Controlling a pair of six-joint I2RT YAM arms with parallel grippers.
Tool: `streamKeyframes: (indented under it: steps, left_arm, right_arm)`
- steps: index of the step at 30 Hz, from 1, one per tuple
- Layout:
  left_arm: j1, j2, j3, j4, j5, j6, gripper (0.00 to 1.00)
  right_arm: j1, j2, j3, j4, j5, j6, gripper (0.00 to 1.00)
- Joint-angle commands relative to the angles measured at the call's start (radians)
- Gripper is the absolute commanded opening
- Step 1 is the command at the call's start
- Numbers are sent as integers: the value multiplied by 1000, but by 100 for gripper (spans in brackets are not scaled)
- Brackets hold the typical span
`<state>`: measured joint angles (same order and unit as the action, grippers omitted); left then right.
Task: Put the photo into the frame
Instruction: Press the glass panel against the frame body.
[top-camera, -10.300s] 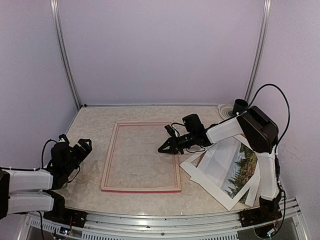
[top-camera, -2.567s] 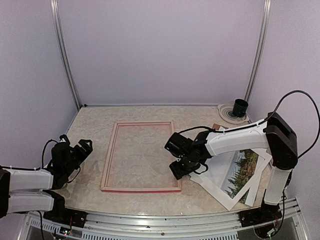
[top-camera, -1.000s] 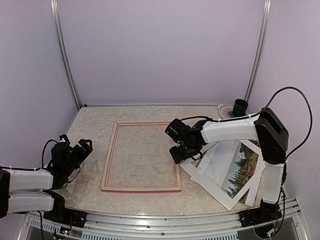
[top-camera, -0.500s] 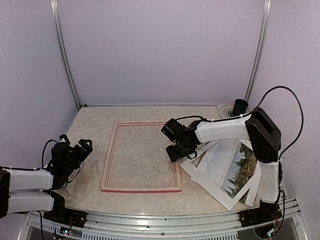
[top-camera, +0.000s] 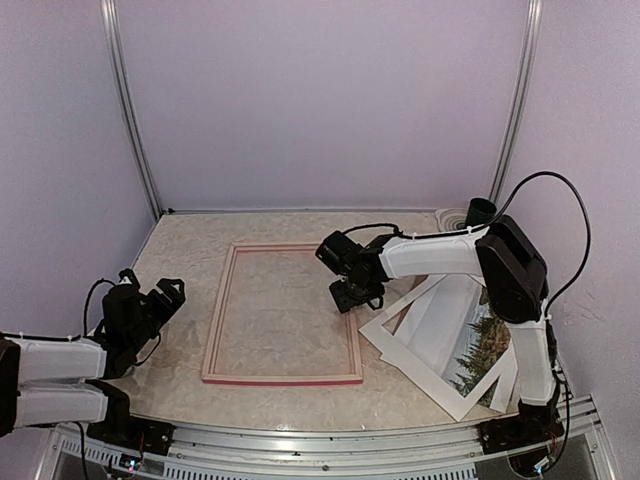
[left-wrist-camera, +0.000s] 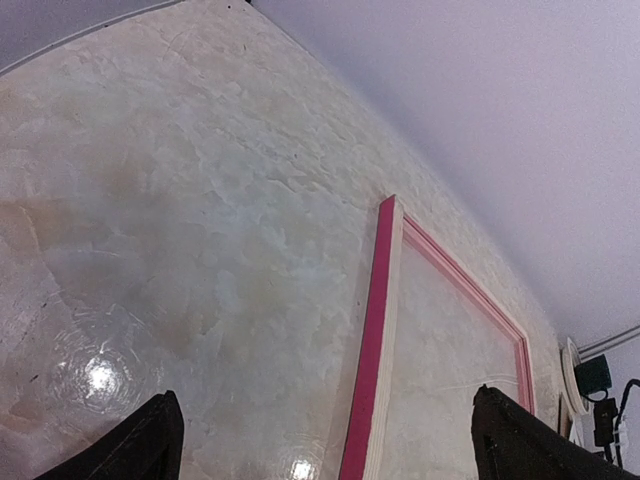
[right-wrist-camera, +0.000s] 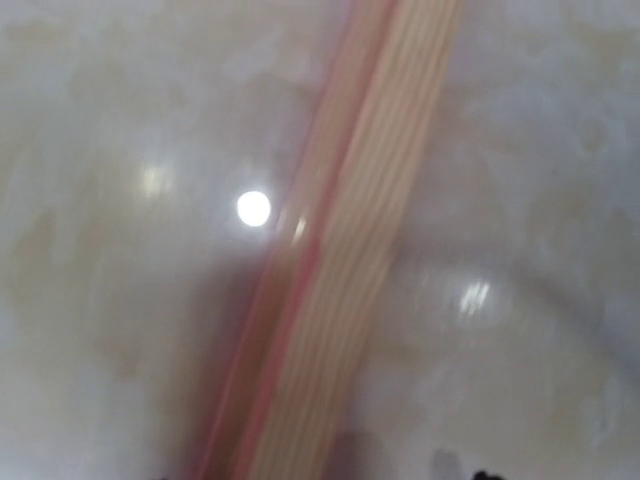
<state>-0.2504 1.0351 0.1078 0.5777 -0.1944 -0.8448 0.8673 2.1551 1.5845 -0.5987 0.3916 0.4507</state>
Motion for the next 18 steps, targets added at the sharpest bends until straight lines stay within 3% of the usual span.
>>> streamKeyframes:
  steps: [1, 18]
  left_arm:
    - [-3, -4, 26, 20, 8, 9, 99]
    - [-3, -4, 26, 22, 12, 7, 99]
  right_arm:
    - [-11, 66, 56, -66, 83, -5, 65]
    - [-40, 176, 207, -126, 209, -6, 65]
